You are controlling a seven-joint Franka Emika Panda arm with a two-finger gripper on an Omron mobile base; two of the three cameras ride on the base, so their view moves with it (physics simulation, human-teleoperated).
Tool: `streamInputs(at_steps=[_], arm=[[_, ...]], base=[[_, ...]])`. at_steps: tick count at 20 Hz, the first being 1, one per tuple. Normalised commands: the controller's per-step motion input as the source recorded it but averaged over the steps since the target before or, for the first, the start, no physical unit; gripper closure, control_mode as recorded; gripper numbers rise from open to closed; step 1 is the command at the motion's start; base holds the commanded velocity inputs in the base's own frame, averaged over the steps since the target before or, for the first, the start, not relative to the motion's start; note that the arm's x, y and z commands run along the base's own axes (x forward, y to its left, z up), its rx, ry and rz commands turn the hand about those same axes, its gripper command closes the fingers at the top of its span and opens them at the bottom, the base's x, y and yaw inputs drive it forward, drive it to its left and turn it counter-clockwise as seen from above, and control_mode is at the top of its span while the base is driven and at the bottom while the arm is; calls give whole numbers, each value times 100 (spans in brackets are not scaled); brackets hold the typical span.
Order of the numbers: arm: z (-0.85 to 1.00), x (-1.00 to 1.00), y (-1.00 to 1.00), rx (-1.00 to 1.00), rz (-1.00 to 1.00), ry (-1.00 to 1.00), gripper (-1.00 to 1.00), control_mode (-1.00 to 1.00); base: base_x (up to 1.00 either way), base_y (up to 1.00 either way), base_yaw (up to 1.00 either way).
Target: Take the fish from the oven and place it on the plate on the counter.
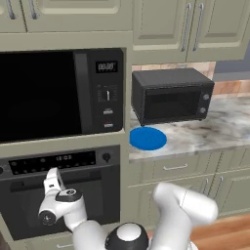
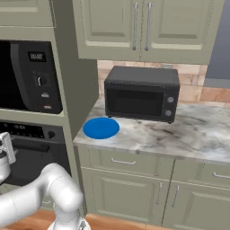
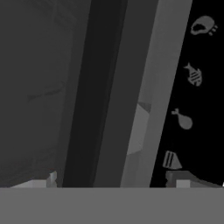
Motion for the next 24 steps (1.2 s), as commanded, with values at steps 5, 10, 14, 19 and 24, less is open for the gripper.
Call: streamInputs(at_steps=[5, 10, 14, 19, 24], arm=[[-35, 37, 0, 0, -2, 0, -100, -100], [-37, 37, 2, 0, -2, 0, -100, -100], [-4, 2, 5, 0, 0, 0, -100, -100], [-2, 0, 7, 0, 0, 0, 100, -100], [0, 0, 1, 0, 0, 0, 100, -100]], base=[[0, 0, 0], [0, 0, 0], [0, 0, 0], [0, 0, 0], [0, 0, 0]])
